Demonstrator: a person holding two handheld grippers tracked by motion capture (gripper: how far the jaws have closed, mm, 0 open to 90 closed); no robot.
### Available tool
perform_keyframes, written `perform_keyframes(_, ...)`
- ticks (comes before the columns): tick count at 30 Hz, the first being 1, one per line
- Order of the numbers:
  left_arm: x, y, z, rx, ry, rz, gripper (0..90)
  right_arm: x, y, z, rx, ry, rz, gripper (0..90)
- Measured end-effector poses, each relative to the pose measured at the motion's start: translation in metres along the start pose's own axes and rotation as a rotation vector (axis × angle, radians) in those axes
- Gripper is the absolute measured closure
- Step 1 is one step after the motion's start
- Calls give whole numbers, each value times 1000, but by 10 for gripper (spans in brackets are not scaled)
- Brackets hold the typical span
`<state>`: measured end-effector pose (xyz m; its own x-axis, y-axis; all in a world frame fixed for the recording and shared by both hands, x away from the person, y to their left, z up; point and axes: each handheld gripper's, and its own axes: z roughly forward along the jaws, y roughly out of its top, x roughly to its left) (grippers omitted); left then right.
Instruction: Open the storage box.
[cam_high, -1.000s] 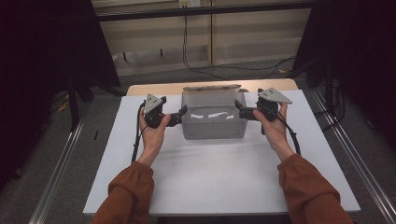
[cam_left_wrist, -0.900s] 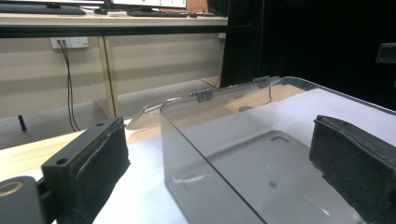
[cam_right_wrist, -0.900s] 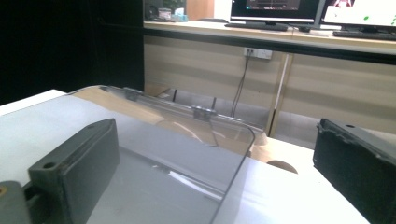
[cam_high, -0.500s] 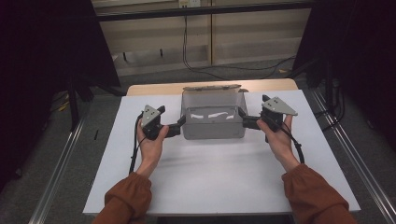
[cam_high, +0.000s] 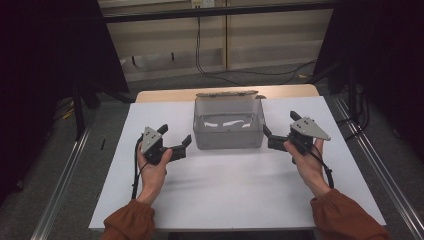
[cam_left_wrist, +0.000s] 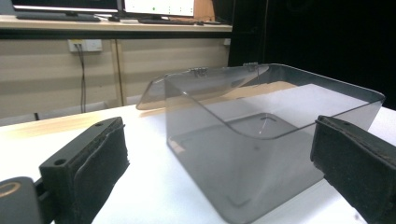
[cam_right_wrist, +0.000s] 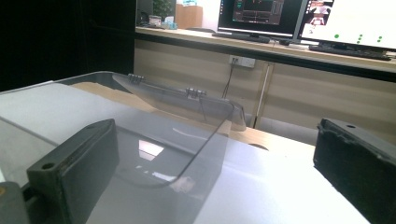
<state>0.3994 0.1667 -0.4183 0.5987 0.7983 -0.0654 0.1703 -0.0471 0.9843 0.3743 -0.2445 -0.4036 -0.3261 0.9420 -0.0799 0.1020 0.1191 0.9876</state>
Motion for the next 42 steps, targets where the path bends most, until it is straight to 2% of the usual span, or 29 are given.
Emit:
perform_keyframes(4,2,-5,-12,-4,34,2,36,0,-7,-11,4,-6,-4,0)
perform_keyframes(7,2,-8,-19,-5,37,-7,31,-1,-10,-20,6,-9,-1,0)
perform_keyframes(9,1,-9,-24,0,57,17,29,-2,-12,-26,-1,-15,0,0)
perform_keyframes(10,0,-9,-26,-9,63,13,28,-2,-13,-29,-3,-18,2,0)
perform_keyframes(15,-5,-12,-40,-18,69,8,28,-2,-19,-43,-11,-24,6,0)
perform_keyframes(25,-10,-23,-62,15,81,-9,28,-9,-30,-74,-9,-58,30,0)
perform_keyframes(27,-11,-24,-66,39,98,1,28,-11,-32,-80,5,-69,51,0)
perform_keyframes(28,-11,-25,-69,40,90,4,29,-11,-32,-83,11,-75,55,0)
perform_keyframes(32,-14,-28,-80,44,89,21,29,-13,-38,-98,21,-90,39,0)
perform_keyframes(35,-15,-31,-85,56,101,2,29,-13,-48,-108,36,-101,28,0)
perform_keyframes(37,-15,-30,-85,43,137,3,29,-13,-52,-111,43,-106,26,0)
perform_keyframes(39,-14,-30,-85,39,125,-33,32,-13,-55,-109,56,-116,29,0)
perform_keyframes(42,-13,-31,-83,67,130,-32,32,-13,-54,-105,54,-104,31,0)
